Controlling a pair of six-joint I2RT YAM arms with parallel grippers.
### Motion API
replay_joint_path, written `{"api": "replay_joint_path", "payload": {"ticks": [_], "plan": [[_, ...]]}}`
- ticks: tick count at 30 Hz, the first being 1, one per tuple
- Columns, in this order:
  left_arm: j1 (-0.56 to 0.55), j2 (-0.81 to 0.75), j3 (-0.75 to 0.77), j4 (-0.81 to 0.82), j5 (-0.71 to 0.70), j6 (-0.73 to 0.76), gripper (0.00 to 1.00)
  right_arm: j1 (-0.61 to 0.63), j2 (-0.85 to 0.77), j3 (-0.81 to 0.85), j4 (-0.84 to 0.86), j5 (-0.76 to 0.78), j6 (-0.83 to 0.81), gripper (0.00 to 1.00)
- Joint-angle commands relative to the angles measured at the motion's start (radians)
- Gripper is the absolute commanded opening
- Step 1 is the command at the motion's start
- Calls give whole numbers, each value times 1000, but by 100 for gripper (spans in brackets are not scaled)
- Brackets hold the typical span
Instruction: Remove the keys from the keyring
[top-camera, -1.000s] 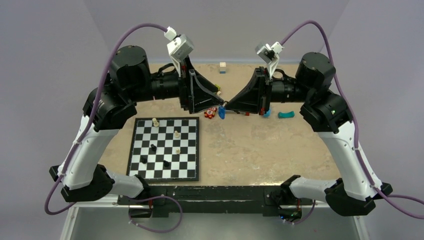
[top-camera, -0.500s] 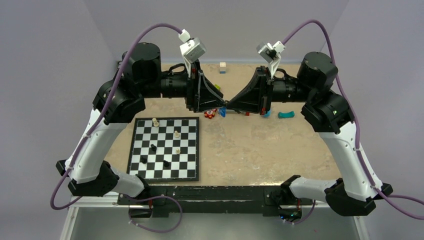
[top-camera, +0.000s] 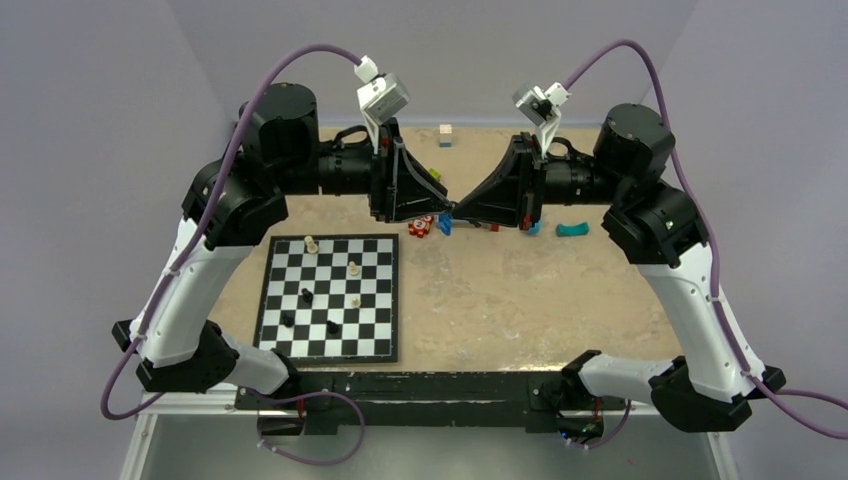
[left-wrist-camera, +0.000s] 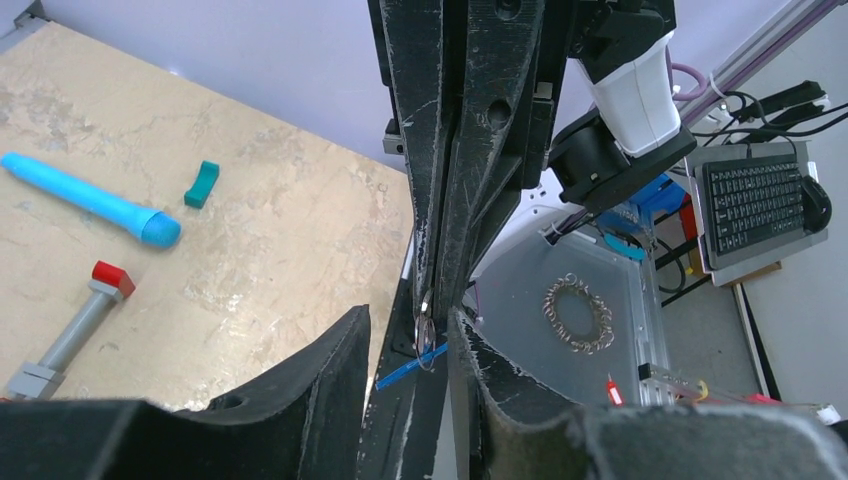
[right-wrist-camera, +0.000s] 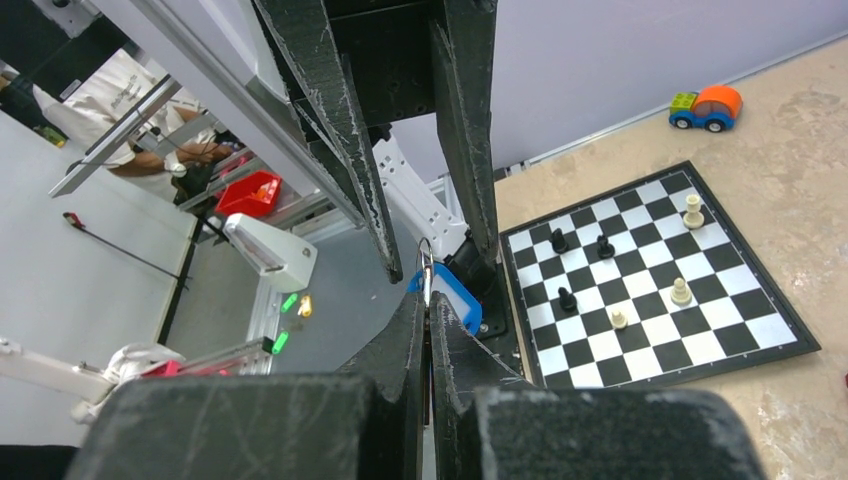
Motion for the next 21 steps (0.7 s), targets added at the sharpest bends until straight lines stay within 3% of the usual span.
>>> {"api": "replay_joint_path", "payload": {"ticks": [1, 5, 10, 21], "plan": [[3, -3, 44, 19, 14, 9, 37, 4, 3, 32, 14, -2, -8, 0], [3, 3, 48, 10, 15, 14, 25, 4, 4, 38, 13, -2, -9, 0], [2, 10, 63, -1, 11, 11, 0, 4, 3, 39, 12, 3, -11, 0], [2, 6, 79, -3, -9, -15, 0, 4, 4, 43, 22, 12, -3, 0]]}}
